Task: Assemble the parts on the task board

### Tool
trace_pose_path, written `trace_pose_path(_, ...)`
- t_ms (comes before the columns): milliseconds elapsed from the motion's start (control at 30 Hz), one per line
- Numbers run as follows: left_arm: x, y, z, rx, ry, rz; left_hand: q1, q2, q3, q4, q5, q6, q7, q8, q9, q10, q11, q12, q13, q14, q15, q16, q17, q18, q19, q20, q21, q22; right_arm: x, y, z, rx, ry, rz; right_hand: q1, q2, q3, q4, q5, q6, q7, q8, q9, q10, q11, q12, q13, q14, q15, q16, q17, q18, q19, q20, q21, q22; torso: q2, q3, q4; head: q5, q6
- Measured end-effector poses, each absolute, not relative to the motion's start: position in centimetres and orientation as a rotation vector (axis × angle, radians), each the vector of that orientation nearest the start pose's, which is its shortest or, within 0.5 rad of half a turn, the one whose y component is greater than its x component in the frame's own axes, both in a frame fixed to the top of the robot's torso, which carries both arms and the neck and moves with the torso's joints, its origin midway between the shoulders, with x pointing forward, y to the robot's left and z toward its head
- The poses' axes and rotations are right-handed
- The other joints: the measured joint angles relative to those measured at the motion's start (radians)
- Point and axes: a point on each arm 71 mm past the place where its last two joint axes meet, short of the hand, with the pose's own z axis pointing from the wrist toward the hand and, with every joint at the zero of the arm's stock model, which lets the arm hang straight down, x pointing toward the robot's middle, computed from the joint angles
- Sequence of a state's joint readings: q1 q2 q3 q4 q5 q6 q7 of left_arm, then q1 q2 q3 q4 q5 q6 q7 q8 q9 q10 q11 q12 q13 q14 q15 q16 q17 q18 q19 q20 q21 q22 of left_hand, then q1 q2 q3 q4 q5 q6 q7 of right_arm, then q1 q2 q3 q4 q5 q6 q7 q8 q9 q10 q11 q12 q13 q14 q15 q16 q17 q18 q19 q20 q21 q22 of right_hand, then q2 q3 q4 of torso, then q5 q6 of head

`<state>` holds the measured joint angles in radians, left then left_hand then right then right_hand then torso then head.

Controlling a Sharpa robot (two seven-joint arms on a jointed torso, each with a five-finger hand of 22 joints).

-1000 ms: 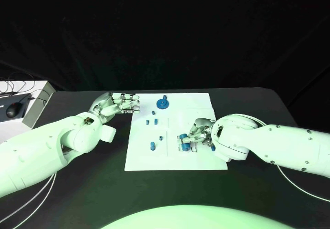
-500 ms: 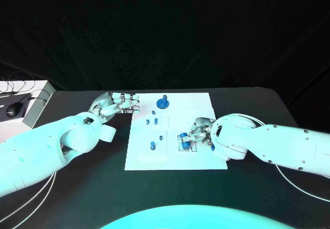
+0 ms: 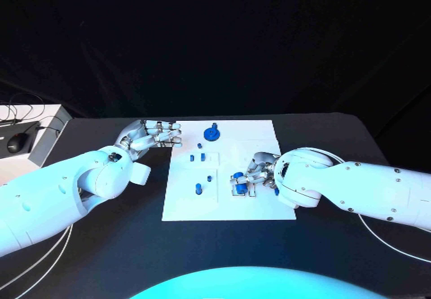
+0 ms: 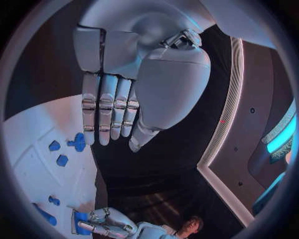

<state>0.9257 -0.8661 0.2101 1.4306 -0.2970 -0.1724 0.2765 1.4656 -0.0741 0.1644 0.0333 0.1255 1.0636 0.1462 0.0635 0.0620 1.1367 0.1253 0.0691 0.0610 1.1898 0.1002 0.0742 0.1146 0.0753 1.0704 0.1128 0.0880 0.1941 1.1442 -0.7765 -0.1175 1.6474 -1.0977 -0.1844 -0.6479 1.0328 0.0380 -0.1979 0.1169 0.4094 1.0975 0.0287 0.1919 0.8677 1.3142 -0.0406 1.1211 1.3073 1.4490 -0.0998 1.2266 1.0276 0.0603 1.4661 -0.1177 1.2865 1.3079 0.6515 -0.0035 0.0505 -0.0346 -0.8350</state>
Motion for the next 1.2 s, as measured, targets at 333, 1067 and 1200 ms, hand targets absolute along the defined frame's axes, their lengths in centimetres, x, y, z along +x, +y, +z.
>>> trace_pose_path(333,48.1,24.7,-23.3,-1.052,1.553,-1.462,0.0,0.0,0.0,0.0,0.0,0.0,0.0,0.0,0.0,0.0,0.0,0.0,0.0,0.0,0.0,0.0,0.0,0.0,0.0,0.0,0.0,0.0,43.1,-16.4,-26.0,0.324,2.23,0.414,-0.077,-0.114,0.1,0.156,-0.233,0.002,0.001,-0.001,-0.003,-0.003,0.003,0.0,0.001,0.0,0.0,0.0,0.003,0.0,0.0,0.0,0.0,0.0,0.0,0.0012,-0.0003,0.002,-0.001)
trace_pose_path(1067,48.1,24.7,-23.3,-1.058,1.551,-1.463,0.0,0.0,-0.004,0.004,0.0,0.0,0.0,0.0,0.0,0.0,0.0,0.0,0.0,0.0,0.0,0.0,0.0,0.0,0.0,0.0,0.0,-0.002,42.3,-18.0,-25.8,0.352,2.199,0.447,-0.086,-0.089,0.092,0.142,-0.234,0.001,0.001,0.007,0.002,-0.003,0.003,0.0,0.001,0.0,0.0,0.0,0.005,0.0,0.0,0.0,0.0,0.0,0.0,0.002,0.0002,0.001,0.0)
trace_pose_path(1200,48.1,24.7,-23.3,-1.059,1.551,-1.463,0.0,0.0,-0.004,0.004,0.0,0.0,0.0,0.0,0.0,0.0,0.0,0.0,0.0,0.0,0.0,0.0,0.0,0.0,0.0,0.0,0.0,-0.002,42.0,-19.5,-25.3,0.37,2.174,0.468,-0.059,-0.047,0.047,0.083,-0.196,0.001,0.001,0.007,0.002,-0.003,0.003,0.0,0.001,0.0,0.0,0.0,0.007,0.0,0.0,0.0,0.0,0.0,0.0,0.002,-0.0004,0.001,0.002)
